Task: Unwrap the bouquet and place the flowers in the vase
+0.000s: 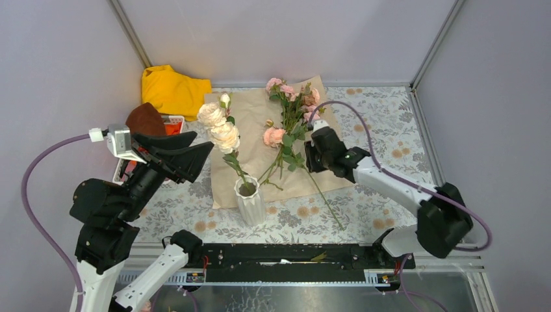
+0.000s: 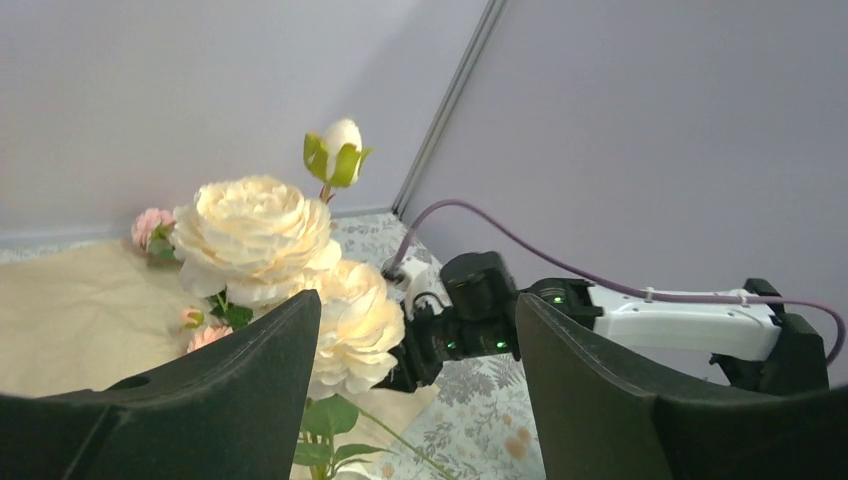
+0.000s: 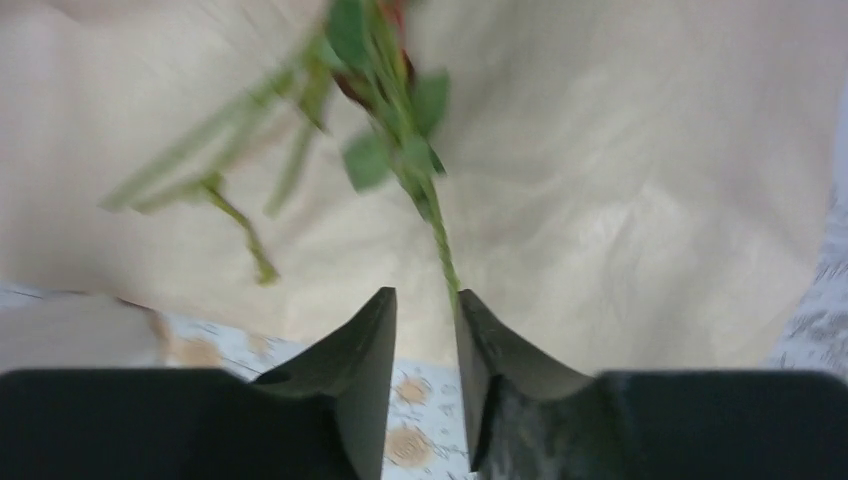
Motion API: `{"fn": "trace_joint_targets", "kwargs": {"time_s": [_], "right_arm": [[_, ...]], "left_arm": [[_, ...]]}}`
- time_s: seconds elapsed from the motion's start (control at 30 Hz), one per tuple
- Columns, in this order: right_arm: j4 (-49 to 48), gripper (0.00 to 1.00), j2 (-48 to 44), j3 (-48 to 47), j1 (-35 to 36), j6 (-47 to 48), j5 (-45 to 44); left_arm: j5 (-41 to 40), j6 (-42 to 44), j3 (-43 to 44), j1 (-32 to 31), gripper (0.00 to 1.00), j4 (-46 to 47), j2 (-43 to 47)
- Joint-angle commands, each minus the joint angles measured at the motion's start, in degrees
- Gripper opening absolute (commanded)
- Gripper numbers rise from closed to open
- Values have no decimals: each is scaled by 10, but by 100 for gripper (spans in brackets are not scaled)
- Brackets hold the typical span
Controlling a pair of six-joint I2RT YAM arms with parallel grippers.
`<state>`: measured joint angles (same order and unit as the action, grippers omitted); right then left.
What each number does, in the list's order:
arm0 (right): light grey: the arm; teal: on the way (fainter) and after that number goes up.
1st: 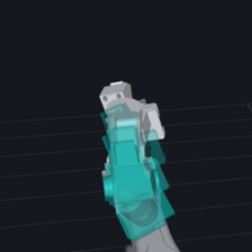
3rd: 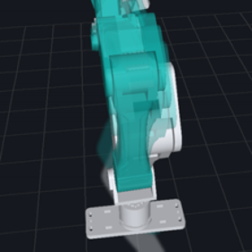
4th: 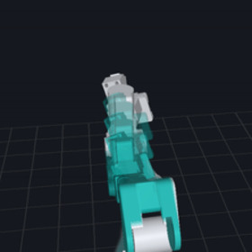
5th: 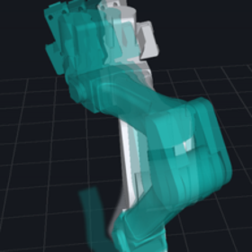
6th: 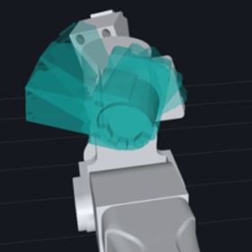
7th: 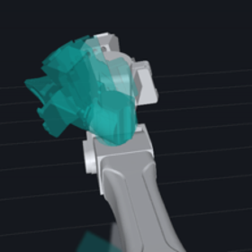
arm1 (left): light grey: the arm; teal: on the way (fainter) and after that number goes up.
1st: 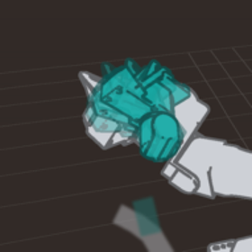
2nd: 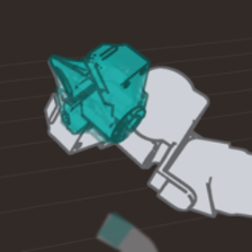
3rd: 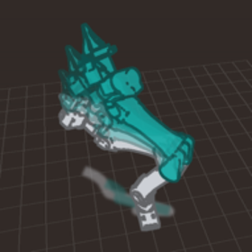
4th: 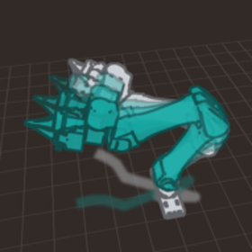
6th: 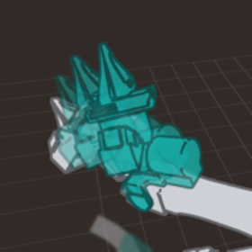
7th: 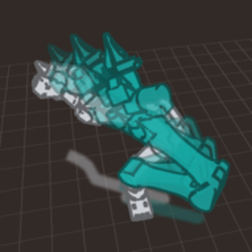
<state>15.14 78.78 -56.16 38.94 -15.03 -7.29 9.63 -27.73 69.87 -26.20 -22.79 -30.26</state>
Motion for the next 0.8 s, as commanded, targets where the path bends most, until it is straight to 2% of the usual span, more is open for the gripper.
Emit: {"fn": "trace_joint_targets", "kwargs": {"time_s": [0.0, 0.1, 0.33, 0.4, 0.5, 0.53, 0.6, 0.77], "right_arm": [[18, 39, 47, -1, -2, -18, -18], [36, 45, 106, -20, -1, -27, -32], [32, 44, 196, -32, -1, -44, -34], [30, 35, 212, -31, -1, -45, -25], [30, 4, 228, -36, -2, -45, -17], [30, 0, 231, -37, -1, -45, -15], [31, 0, 231, -40, -1, -45, -12], [30, 0, 182, -36, -1, -47, -15]], "left_arm": [[7, -13, -21, 4, 79, 1, 13], [1, -12, -33, 4, 79, -2, 16], [-13, -7, -45, 4, 79, -10, 18], [-17, -7, -48, 4, 79, -9, 17], [-13, -7, -51, 4, 79, -9, 13], [-12, -7, -50, 4, 79, -9, 11], [-14, -3, -49, 4, 78, -10, 13], [-87, 19, -35, 4, 78, -40, 48]]}}
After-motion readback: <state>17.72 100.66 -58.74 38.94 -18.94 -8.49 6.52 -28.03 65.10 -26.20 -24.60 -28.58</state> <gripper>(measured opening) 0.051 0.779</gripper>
